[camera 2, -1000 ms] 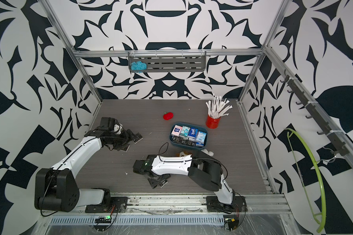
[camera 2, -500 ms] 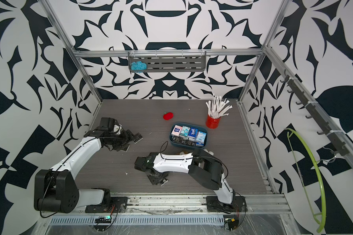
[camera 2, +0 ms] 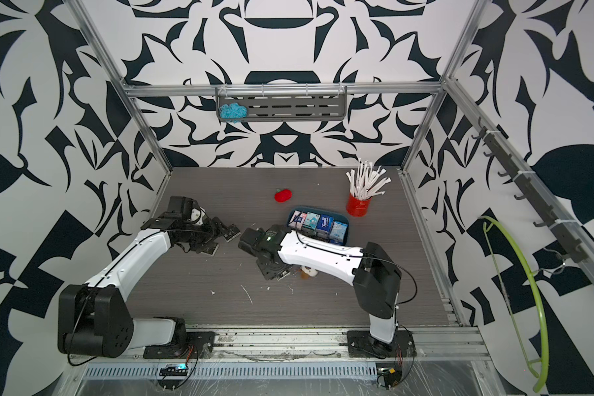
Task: Put the pocket tissues into the storage box
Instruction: Pick up the pocket tissues from the center of the board, then place the pocket tissues in the storage box.
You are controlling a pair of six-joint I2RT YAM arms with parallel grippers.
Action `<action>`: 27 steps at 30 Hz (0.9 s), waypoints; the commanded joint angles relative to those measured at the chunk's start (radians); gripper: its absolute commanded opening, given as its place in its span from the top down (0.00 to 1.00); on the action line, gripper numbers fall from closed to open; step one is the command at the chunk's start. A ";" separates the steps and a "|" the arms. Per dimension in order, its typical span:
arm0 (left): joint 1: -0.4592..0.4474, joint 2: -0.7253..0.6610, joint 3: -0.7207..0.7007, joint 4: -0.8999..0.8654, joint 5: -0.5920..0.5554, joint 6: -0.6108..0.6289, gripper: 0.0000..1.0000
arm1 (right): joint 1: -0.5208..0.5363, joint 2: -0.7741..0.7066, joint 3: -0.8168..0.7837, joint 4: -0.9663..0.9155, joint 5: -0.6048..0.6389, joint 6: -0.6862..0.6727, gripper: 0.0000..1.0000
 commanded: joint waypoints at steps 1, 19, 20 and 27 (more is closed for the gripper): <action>0.004 0.019 0.035 -0.016 0.012 0.004 0.20 | -0.084 -0.048 0.002 -0.081 0.059 -0.103 0.60; 0.004 0.121 0.145 -0.042 -0.025 -0.009 0.20 | -0.386 0.106 0.154 -0.065 0.178 -0.473 0.61; 0.003 0.124 0.148 -0.043 -0.029 -0.012 0.20 | -0.388 0.117 0.160 -0.065 0.186 -0.492 0.61; 0.004 0.131 0.159 -0.042 -0.058 -0.023 0.20 | -0.391 0.172 0.154 -0.059 0.156 -0.533 0.61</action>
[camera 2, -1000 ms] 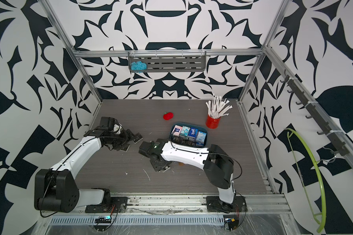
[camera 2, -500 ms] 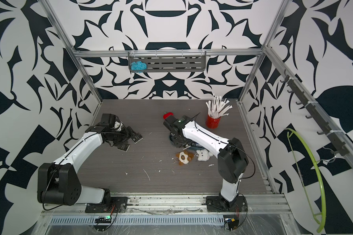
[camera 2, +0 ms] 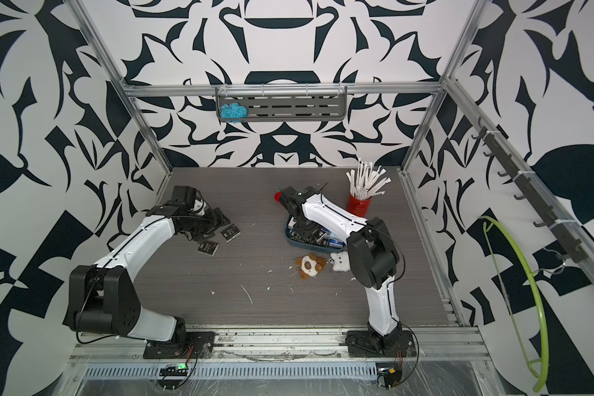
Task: Put the pocket tissues into the storage box
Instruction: Place the pocket tissues in the storage box.
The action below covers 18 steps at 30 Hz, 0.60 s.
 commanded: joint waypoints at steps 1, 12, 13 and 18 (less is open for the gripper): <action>0.004 0.010 0.024 -0.015 -0.021 -0.010 0.20 | -0.002 -0.017 0.014 -0.009 -0.015 -0.033 0.61; 0.004 0.043 0.036 0.003 -0.018 -0.019 0.20 | -0.015 -0.137 -0.085 0.060 -0.109 0.058 0.32; 0.003 0.049 0.043 0.004 -0.018 -0.018 0.20 | -0.019 -0.152 -0.093 0.073 -0.129 0.072 0.31; 0.004 0.090 0.089 0.011 -0.034 -0.004 0.20 | -0.034 -0.180 -0.114 0.106 -0.153 0.150 0.31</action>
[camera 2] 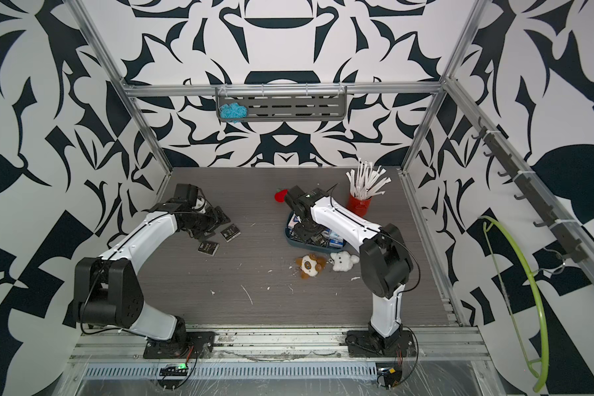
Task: Put the pocket tissues into the storage box
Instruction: Place the pocket tissues in the storage box.
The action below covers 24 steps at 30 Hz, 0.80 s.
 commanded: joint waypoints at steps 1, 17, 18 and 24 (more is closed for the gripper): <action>0.003 0.038 0.058 -0.003 -0.027 0.020 0.20 | -0.017 -0.022 -0.011 0.029 -0.028 0.093 0.31; 0.003 0.202 0.211 -0.017 -0.070 0.060 0.20 | -0.103 0.021 -0.131 0.283 -0.402 0.369 0.30; 0.003 0.208 0.214 -0.016 -0.074 0.063 0.20 | -0.102 0.017 -0.139 0.290 -0.414 0.382 0.30; 0.003 0.254 0.245 -0.024 -0.077 0.076 0.20 | -0.102 -0.049 -0.156 0.250 -0.317 0.405 0.27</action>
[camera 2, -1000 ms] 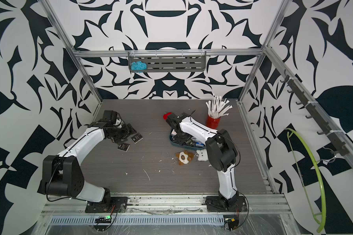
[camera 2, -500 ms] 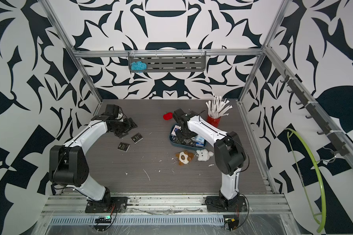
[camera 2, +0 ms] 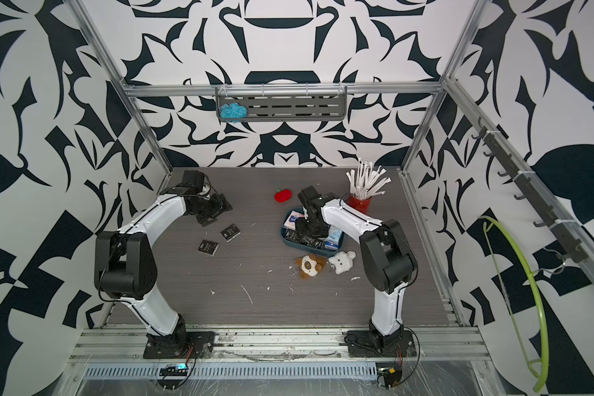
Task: Put the pocket tissues into the storage box
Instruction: Place the pocket tissues in the storage box.
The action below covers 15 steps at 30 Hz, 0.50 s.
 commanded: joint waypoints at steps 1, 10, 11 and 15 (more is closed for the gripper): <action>0.003 0.040 0.033 -0.024 -0.010 0.027 0.20 | 0.005 -0.081 0.009 -0.039 0.062 0.036 0.25; 0.004 0.117 0.074 -0.089 0.001 0.078 0.20 | 0.008 -0.169 0.053 -0.103 0.106 0.061 0.13; 0.004 0.120 0.075 -0.095 0.000 0.082 0.20 | 0.009 -0.176 0.047 -0.102 0.101 0.074 0.13; 0.001 0.129 0.043 -0.090 0.025 0.090 0.20 | 0.016 -0.221 0.002 -0.087 0.084 0.123 0.13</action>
